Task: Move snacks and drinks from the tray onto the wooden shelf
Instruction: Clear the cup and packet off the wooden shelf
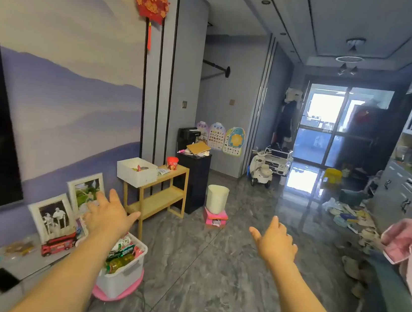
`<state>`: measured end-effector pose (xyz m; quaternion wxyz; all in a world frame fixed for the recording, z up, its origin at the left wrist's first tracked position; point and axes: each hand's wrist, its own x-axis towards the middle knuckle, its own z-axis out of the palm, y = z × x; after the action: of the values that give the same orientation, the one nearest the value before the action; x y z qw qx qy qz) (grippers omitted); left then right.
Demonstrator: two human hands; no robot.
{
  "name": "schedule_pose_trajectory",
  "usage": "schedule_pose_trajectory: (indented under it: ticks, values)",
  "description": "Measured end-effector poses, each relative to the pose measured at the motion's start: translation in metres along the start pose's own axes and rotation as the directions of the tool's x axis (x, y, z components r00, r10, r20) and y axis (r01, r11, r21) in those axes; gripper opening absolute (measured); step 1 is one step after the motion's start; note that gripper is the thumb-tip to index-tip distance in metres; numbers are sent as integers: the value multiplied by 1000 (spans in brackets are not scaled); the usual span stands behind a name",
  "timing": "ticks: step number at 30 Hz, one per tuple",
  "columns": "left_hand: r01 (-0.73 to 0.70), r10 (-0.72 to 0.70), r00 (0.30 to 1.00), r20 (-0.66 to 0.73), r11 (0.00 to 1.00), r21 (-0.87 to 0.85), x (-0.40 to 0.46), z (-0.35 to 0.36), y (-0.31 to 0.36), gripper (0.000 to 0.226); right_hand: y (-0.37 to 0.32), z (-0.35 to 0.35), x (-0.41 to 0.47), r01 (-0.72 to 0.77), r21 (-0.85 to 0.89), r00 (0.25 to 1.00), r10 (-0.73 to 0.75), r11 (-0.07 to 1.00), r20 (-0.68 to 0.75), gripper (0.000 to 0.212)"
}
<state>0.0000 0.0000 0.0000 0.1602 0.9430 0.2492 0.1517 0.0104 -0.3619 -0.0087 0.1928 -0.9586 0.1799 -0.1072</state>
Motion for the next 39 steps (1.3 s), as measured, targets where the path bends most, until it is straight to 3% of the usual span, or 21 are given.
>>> schedule_pose_trajectory:
  ticks: [19,32,39]
  values:
    - [-90,88,996,22,993,71,278,122,107,97,-114,115,271,-28,52,998,25,998,49,85]
    - [36,-37,999,15,997,62,452,235,240,94,-159,187,537,69,26,989,-72,997,128,83]
    - [103,-104,995,8,991,90,535,289,273,96,-206,237,644,146,13,972,-146,989,186,81]
